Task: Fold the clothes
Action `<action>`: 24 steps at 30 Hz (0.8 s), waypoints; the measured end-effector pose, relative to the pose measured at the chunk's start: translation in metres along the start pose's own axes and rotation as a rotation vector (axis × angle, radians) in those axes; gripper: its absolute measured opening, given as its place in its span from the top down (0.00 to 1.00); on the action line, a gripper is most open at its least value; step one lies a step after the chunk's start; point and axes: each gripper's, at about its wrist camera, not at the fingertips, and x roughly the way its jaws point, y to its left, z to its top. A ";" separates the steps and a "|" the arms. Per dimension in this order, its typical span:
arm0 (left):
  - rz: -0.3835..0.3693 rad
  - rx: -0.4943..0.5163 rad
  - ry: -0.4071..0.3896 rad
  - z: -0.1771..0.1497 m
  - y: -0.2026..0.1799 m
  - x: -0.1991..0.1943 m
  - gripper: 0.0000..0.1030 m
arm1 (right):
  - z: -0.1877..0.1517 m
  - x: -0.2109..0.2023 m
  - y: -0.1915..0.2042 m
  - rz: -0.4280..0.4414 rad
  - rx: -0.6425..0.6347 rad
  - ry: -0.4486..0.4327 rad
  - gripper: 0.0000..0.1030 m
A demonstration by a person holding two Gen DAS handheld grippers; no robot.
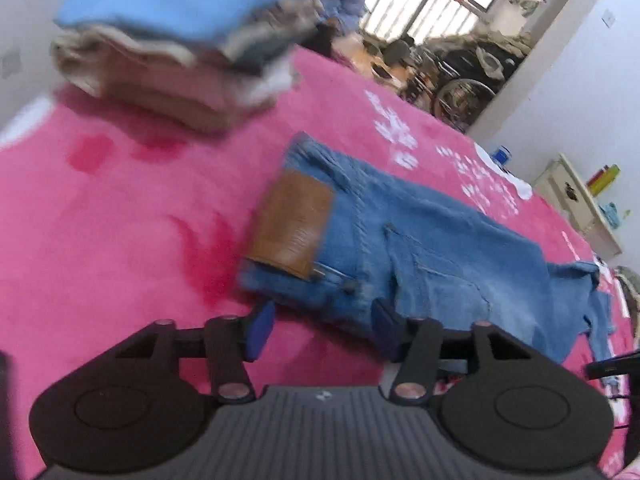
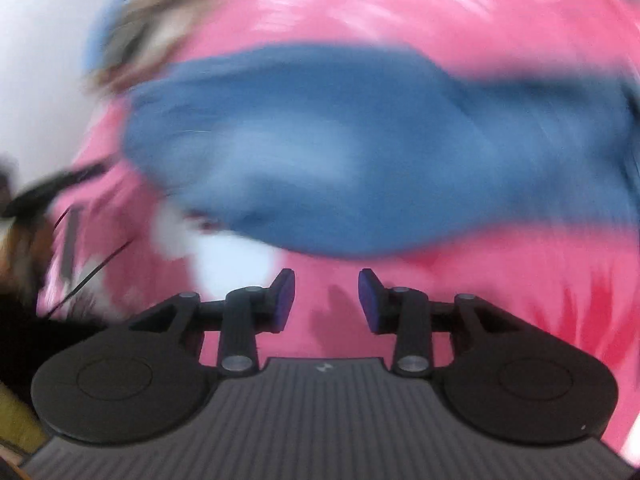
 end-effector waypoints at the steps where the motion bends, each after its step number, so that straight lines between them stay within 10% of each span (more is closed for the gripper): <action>1: 0.009 0.007 -0.019 0.004 0.002 -0.005 0.43 | 0.013 -0.005 0.019 0.009 -0.107 -0.029 0.66; 5: -0.043 0.052 -0.064 0.027 0.003 0.007 0.32 | 0.080 0.022 0.080 0.071 -0.469 -0.162 0.57; 11: -0.088 0.103 -0.084 0.048 0.004 0.045 0.34 | 0.183 0.137 0.115 0.116 -0.662 -0.077 0.57; 24: -0.152 0.196 -0.093 0.047 0.002 0.074 0.63 | 0.213 0.215 0.128 0.194 -0.718 0.150 0.56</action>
